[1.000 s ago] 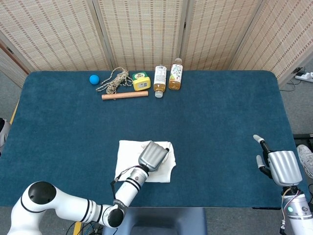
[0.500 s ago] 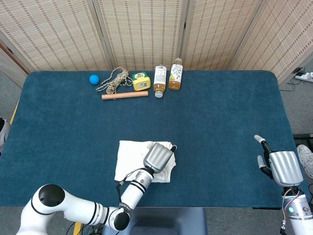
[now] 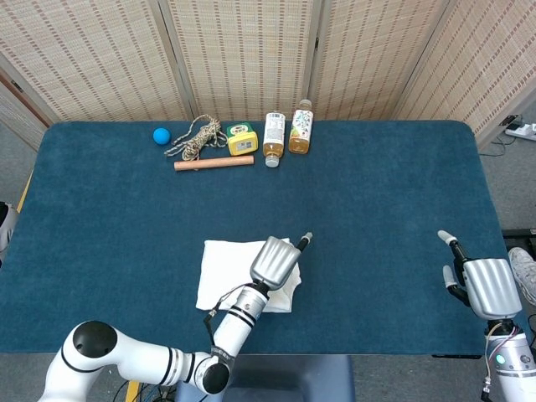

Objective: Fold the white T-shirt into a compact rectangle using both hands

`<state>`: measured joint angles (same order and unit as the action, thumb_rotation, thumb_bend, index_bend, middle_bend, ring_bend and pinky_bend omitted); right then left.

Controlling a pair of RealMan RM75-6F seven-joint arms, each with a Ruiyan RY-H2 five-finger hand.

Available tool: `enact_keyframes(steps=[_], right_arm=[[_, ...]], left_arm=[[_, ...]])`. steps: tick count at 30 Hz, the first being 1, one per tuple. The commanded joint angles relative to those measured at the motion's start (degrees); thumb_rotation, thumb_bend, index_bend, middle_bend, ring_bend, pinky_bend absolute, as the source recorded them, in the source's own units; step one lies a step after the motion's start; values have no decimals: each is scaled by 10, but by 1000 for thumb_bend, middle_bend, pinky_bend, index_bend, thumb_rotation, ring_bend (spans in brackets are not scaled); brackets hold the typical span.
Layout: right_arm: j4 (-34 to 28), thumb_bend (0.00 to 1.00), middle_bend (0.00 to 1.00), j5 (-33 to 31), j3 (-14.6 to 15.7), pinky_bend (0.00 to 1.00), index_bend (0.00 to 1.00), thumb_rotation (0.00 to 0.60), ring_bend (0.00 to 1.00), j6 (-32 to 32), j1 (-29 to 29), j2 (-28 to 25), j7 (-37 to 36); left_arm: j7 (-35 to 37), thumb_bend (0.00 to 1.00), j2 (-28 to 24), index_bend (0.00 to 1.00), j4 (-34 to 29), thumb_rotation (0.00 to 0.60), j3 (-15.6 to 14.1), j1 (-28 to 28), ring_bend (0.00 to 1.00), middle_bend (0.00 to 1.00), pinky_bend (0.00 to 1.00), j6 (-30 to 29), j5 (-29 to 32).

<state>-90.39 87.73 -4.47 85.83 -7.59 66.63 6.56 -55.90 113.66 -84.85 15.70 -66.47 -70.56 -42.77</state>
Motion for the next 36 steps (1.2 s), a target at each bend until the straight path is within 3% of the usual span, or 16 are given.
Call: enact_keyframes(steps=[1,9,13,16,19,23,26,33,36], right_arm=[[0,524,827,1,0,1000,149,600,919,0,0,0,-1],[-2,524,827,2,-2,1000,149,600,920,-4,-3,-4,1],[-7,524,818,-4,-2,1000,149,600,907,-9,-3,-12,5],[-13,524,753,-9,0,980,149,600,837,-16,-2,-19,8],[-15,524,665,-9,5,876,149,600,742,-26,-3,-27,10],[-7,524,449,10,18,566,149,600,465,-47,-12,-43,-1],[3,524,348,22,29,420,149,600,327,-65,-18,-54,-18],[31,519,198,29,33,239,91,600,144,-71,-23,-51,-52],[40,454,158,27,34,201,64,600,108,-73,-24,-51,-64]], left_arm=[[21,246,-18,140,-31,600,4,15,729,821,852,-2,-13],[33,246,-67,141,-87,600,-15,48,722,812,852,-8,-31],[54,246,-109,145,-117,600,-35,82,653,755,843,-20,-43],[84,246,-147,145,-142,600,-51,114,584,701,784,-31,-56],[125,246,-186,145,-161,600,-68,149,517,640,712,-40,-72],[185,246,-238,144,-171,600,-86,197,452,563,644,-58,-99],[238,246,-277,144,-167,600,-102,236,417,515,586,-68,-119],[345,240,-336,145,-130,600,-137,321,312,421,503,-103,-173],[379,221,-352,146,-104,600,-149,356,282,391,490,-123,-192]])
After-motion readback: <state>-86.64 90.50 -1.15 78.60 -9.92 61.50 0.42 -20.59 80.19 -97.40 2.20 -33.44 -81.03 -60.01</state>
